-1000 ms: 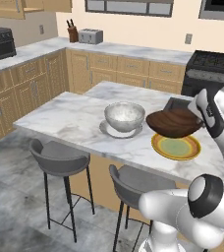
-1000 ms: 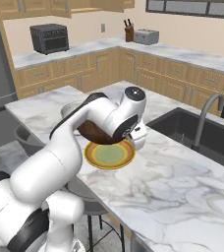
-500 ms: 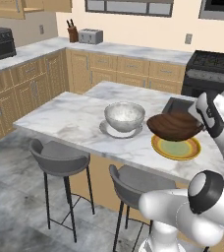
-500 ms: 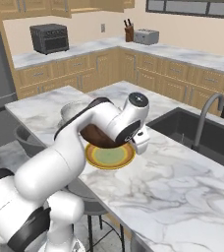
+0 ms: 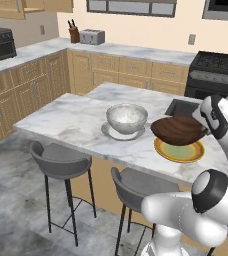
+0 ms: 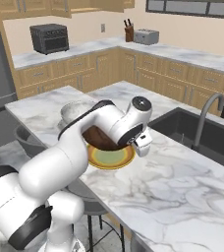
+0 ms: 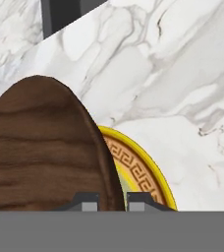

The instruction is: Move the bowls from the cabinet to the plates on the dining table.

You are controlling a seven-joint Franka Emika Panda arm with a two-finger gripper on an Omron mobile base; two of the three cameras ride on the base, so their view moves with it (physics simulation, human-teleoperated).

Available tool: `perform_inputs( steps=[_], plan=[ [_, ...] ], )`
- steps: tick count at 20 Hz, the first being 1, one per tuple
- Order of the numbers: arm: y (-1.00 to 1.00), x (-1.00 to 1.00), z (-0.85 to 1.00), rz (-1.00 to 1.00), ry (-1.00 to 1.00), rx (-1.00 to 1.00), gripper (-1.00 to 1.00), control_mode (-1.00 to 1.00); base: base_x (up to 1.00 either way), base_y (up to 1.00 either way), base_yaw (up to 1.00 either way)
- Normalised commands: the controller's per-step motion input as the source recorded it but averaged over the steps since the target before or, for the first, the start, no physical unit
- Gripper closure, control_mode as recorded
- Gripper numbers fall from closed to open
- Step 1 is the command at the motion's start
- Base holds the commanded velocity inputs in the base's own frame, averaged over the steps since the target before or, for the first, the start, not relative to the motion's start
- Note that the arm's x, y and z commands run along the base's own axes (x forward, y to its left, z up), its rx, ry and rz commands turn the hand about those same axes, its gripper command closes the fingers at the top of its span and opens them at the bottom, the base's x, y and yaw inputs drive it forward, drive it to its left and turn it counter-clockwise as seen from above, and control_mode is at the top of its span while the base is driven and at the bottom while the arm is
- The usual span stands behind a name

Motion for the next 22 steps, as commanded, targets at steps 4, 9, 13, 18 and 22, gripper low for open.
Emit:
perform_inputs(
  steps=[4, 9, 13, 18, 22],
  plan=[
    [-0.04, 0.00, -0.13, 0.01, 0.00, 0.01, 1.00, -1.00, 0.00, 0.00, 0.00],
    [0.00, 0.00, -0.17, 0.02, -0.02, 0.00, 1.00, -1.00, 0.00, 0.00, 0.00],
    [0.00, 0.00, -0.15, 0.02, -0.01, 0.00, 1.00, -1.00, 0.00, 0.00, 0.00],
    [-0.01, 0.00, -0.10, 0.02, -0.01, 0.00, 1.00, -1.00, 0.00, 0.00, 0.00],
    [-0.07, -0.09, -0.01, 0.03, -0.02, 0.01, 1.00, -1.00, 0.00, 0.00, 0.00]
  ],
)
